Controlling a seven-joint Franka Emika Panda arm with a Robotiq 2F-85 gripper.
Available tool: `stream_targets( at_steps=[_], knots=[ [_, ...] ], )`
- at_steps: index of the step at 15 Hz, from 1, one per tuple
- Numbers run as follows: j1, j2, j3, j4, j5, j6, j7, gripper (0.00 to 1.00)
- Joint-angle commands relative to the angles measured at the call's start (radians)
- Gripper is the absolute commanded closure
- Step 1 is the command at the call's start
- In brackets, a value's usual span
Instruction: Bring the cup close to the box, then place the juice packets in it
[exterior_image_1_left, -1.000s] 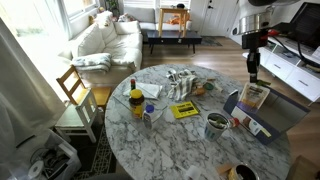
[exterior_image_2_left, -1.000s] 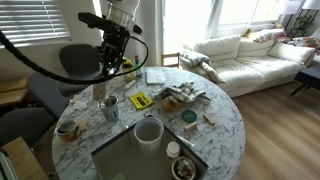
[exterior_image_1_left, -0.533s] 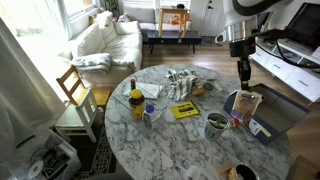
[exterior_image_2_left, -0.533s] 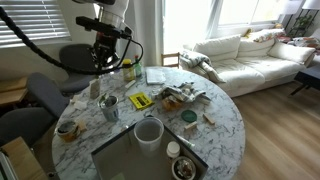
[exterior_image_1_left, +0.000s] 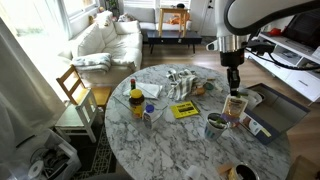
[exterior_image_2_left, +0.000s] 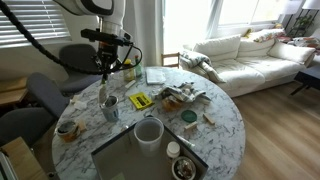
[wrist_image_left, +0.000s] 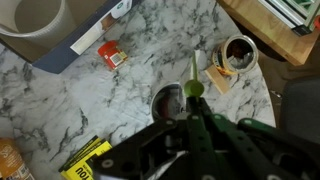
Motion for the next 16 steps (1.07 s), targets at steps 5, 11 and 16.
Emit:
stream_targets(
  at_steps=[5, 11, 16],
  knots=[
    [-0.002, -0.008, -0.001, -0.032, -0.008, 0.045, -0.027, 1.0],
    [0.0, -0.006, -0.003, -0.058, -0.026, 0.155, -0.004, 1.0],
    [0.003, -0.006, -0.001, -0.076, -0.024, 0.19, -0.001, 1.0]
  ],
)
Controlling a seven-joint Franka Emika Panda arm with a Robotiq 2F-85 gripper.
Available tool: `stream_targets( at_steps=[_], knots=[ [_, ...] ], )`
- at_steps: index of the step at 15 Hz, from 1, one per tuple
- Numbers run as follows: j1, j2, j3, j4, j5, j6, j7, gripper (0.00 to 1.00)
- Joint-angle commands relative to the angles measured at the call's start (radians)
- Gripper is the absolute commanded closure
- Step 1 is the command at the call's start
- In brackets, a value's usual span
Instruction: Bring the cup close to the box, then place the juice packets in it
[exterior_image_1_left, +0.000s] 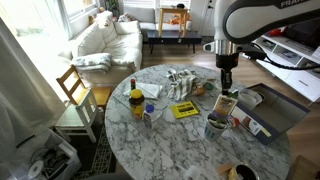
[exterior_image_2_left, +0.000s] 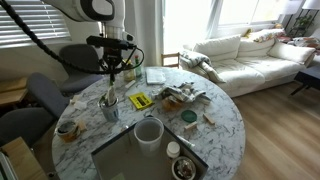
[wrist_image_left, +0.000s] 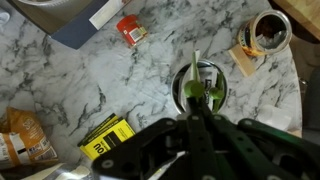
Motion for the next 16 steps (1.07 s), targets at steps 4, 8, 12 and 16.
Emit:
stream_targets(
  at_steps=[4, 8, 12, 16],
  knots=[
    [0.005, -0.009, -0.003, -0.046, -0.04, -0.008, 0.01, 1.0],
    [0.004, -0.012, 0.0, -0.07, -0.016, 0.016, 0.016, 1.0],
    [0.01, -0.012, 0.005, -0.086, 0.001, 0.038, 0.044, 1.0],
    [0.019, -0.006, 0.011, -0.11, -0.005, 0.12, 0.123, 1.0]
  ],
)
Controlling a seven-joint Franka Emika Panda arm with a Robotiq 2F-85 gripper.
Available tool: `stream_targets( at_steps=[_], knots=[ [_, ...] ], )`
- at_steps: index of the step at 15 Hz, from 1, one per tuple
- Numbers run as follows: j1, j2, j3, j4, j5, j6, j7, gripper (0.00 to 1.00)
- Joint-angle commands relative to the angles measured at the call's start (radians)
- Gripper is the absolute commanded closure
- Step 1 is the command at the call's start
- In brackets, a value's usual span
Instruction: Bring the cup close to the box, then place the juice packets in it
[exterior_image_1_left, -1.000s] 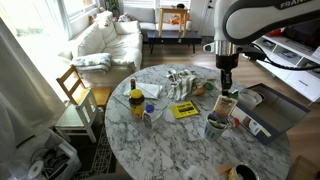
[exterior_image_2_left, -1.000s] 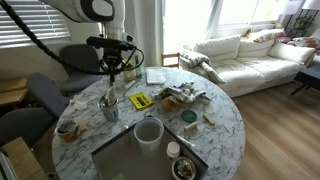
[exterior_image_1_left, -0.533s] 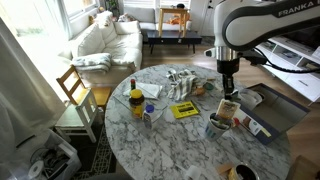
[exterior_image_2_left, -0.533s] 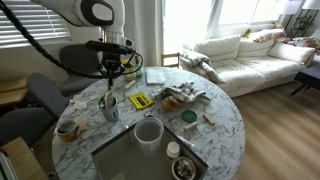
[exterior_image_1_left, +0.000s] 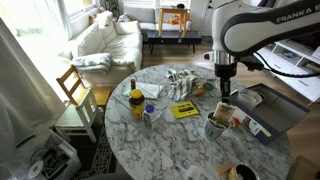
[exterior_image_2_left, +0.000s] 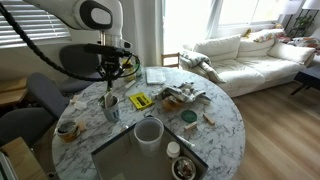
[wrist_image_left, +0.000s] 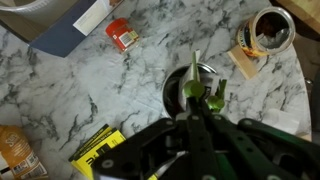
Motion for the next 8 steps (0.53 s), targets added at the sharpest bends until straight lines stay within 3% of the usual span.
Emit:
stream_targets(
  at_steps=[1, 5, 8],
  knots=[
    [0.01, -0.006, 0.003, -0.044, -0.001, 0.087, 0.076, 1.0],
    [0.016, -0.001, -0.002, -0.076, -0.065, 0.172, 0.173, 1.0],
    [0.022, 0.0, -0.003, -0.099, -0.13, 0.169, 0.227, 1.0]
  ],
)
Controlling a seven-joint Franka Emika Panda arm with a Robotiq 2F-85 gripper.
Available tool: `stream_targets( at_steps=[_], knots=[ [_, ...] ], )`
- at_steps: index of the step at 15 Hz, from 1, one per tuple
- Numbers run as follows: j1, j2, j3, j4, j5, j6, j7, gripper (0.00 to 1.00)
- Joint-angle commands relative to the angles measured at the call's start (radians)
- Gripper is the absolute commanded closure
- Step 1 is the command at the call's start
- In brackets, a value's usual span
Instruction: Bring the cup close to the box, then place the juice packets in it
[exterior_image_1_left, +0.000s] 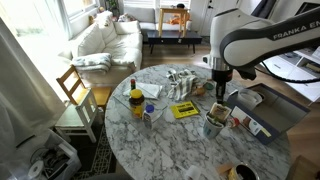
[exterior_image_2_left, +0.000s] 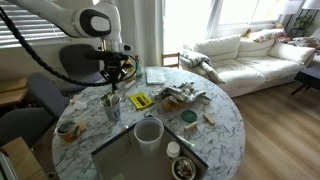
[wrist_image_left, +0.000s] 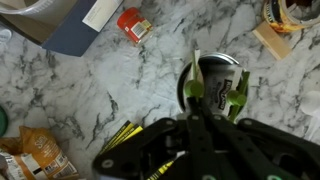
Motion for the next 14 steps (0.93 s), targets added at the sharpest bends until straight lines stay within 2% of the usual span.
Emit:
stream_targets(
  at_steps=[1, 7, 14],
  knots=[
    [0.016, -0.008, -0.007, -0.043, -0.078, 0.02, 0.078, 1.0],
    [0.018, -0.002, -0.005, -0.043, -0.059, -0.046, 0.146, 1.0],
    [0.025, 0.003, -0.001, -0.059, -0.026, -0.028, 0.229, 1.0]
  ],
)
